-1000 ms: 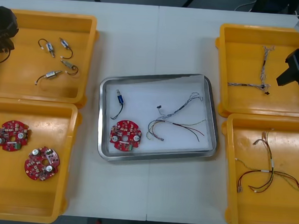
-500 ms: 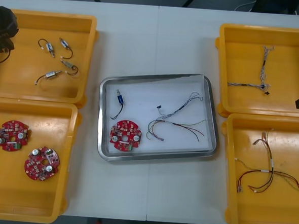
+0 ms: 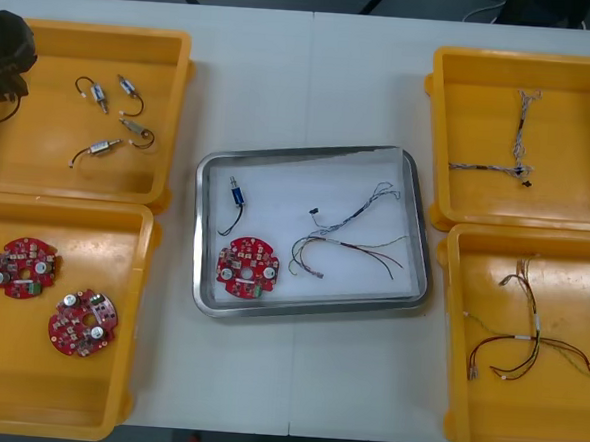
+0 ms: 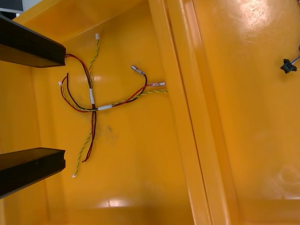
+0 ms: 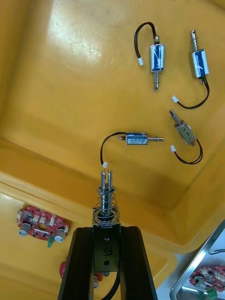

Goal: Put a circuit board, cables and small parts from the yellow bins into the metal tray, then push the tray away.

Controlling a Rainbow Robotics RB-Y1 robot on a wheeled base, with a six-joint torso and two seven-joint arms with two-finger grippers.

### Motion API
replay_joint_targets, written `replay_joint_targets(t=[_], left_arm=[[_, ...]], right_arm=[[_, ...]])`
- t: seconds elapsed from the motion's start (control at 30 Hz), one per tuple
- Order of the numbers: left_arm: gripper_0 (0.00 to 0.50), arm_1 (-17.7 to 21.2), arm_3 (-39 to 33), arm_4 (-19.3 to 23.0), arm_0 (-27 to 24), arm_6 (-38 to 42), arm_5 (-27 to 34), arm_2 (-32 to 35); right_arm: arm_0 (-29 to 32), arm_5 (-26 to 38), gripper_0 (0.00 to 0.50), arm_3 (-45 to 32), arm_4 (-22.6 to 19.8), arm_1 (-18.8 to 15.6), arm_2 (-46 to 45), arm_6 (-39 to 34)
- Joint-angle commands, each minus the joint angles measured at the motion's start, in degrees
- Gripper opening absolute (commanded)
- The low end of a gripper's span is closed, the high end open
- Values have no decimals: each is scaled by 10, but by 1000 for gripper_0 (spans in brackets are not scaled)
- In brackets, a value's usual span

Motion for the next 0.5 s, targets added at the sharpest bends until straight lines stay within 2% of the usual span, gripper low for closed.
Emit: replay_joint_targets(t=[0.03,0.23,0.5], left_arm=[[0,4,-22,-5,-16,-16,-5,12],[0,-19,-36,-18,-16,-2,2,13],[0,-83,-89,-62,-18,95,33,13]], right_arm=[[10,-3,500,-16,11,-16,-18,-19],[13,-3,500,-17,23,-4,-18,-20],[20,-3,500,-17,31,3,-18,-12]])
